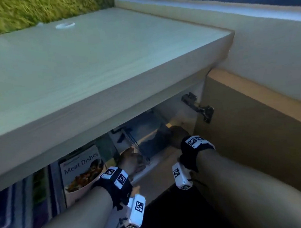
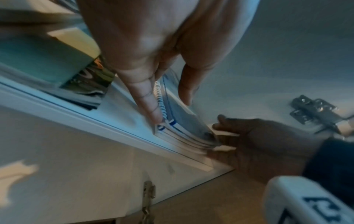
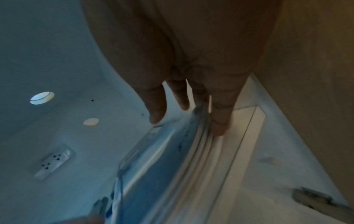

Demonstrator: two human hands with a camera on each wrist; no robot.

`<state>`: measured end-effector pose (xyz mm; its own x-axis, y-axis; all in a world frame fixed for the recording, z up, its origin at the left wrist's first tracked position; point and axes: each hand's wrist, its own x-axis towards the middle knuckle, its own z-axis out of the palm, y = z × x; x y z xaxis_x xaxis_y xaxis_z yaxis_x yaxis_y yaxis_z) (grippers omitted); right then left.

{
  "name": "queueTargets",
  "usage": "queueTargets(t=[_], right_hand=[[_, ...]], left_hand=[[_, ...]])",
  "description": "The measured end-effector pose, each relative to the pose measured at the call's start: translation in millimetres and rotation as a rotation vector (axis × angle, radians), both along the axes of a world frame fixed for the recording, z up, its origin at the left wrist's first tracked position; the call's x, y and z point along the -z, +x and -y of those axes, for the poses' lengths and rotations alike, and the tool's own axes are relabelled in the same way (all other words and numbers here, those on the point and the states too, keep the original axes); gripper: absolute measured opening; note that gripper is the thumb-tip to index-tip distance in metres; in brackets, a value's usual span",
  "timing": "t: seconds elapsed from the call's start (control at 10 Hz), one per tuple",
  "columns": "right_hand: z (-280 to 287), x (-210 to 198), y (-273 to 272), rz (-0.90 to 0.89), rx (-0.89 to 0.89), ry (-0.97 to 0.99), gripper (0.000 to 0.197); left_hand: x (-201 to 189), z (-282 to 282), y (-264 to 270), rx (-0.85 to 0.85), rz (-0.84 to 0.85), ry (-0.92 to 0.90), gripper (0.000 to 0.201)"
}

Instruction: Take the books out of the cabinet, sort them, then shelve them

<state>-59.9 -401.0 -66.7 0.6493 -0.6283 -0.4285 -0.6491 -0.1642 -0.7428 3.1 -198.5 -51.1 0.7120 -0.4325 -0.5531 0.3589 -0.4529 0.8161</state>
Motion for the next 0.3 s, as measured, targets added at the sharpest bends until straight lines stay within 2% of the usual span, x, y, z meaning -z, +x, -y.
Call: queueTargets(t=[0.1, 0.2, 0.3], right_hand=[[-2, 8, 6, -0.071, -0.071, -0.093, 0.041], [-14, 0, -1, -0.125, -0.134, -0.127, 0.046], [-23, -22, -16, -0.115, -0.118, -0.092, 0.047]], left_hand=[[-2, 0, -2, 0.034, -0.073, -0.038, 0.029], [-7, -4, -4, 0.091, -0.099, -0.061, 0.035], [-16, -13, -6, 0.126, -0.056, 0.010, 0.050]])
